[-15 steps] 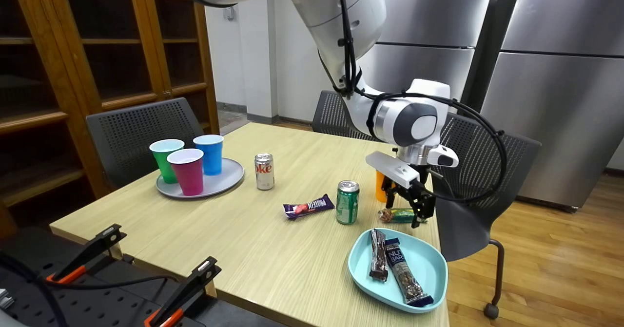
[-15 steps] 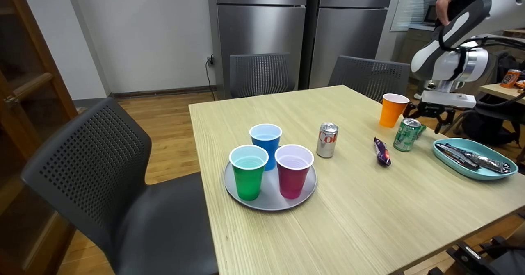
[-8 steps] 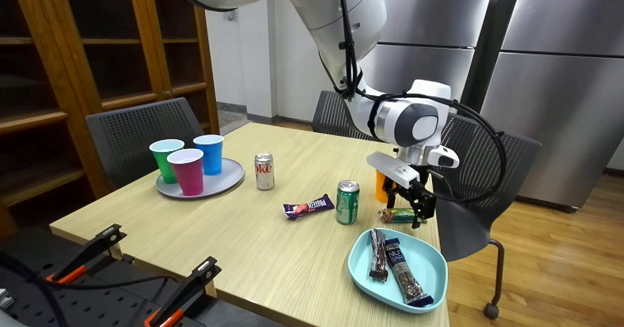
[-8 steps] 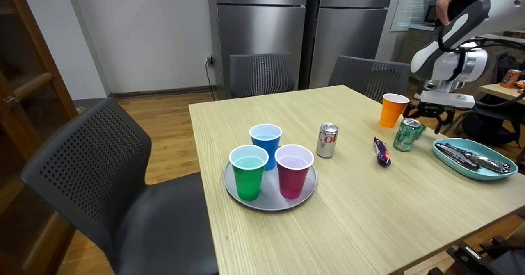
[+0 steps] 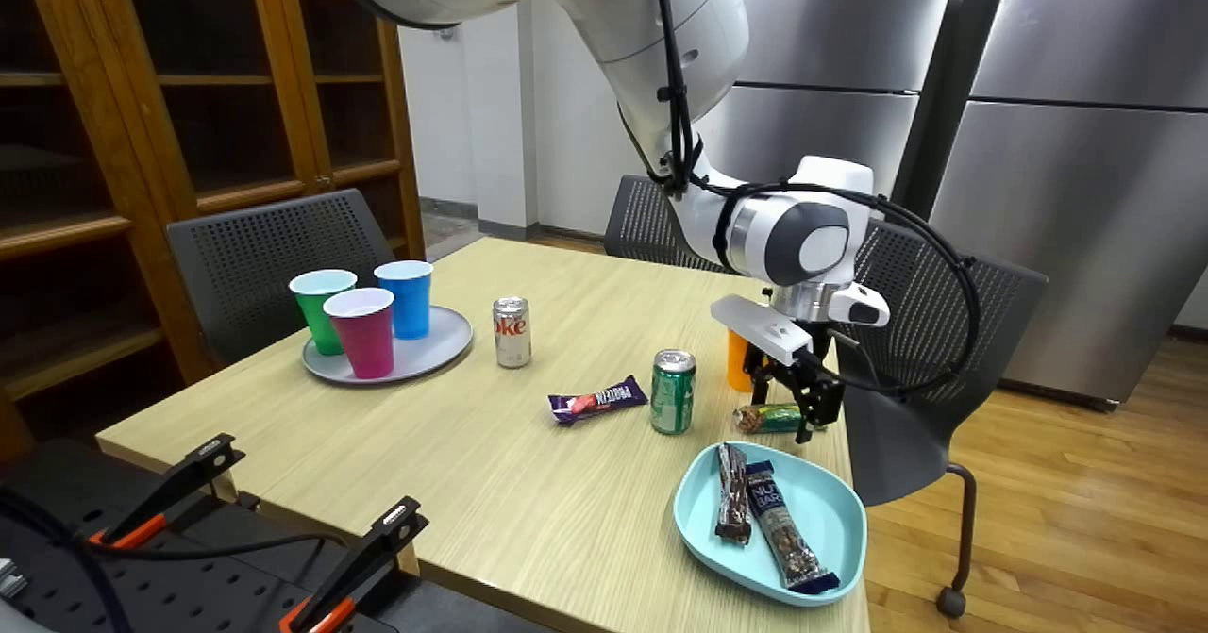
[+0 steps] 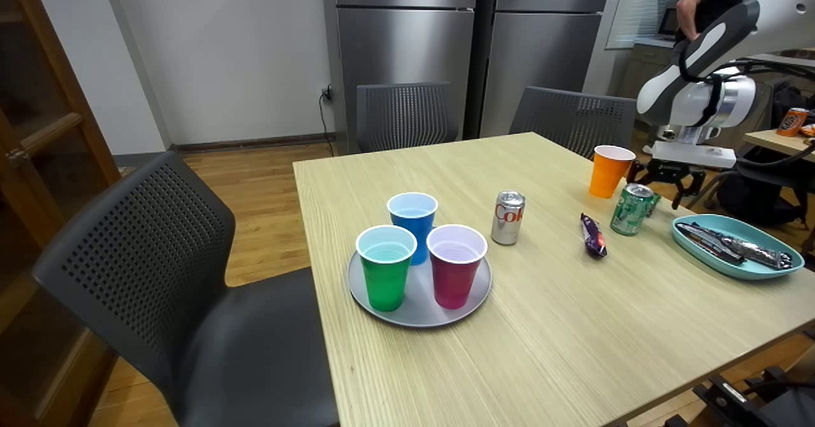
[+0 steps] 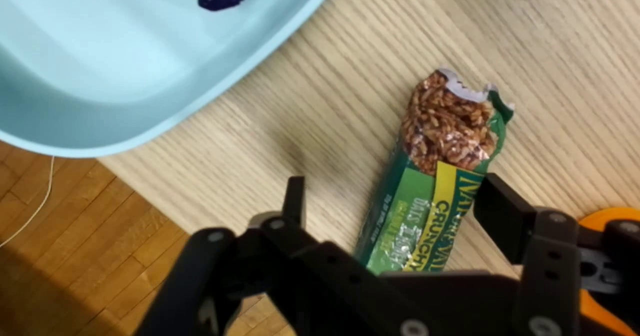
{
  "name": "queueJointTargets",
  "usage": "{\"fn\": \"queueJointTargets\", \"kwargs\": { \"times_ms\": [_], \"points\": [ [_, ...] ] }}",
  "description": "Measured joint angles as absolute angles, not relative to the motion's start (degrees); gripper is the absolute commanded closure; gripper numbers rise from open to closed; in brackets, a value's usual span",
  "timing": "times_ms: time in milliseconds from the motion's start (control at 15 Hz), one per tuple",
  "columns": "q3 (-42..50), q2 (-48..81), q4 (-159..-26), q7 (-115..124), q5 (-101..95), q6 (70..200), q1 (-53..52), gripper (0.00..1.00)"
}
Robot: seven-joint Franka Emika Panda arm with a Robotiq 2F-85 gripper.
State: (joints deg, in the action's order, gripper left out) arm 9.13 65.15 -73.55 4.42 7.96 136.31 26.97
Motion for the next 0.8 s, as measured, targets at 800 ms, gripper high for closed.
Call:
{"fn": "queueJointTargets", "kwargs": {
  "times_ms": [800],
  "points": [
    [9.5,65.3,-73.1,4.6,8.0,136.4,27.0,0.86]
  ]
}}
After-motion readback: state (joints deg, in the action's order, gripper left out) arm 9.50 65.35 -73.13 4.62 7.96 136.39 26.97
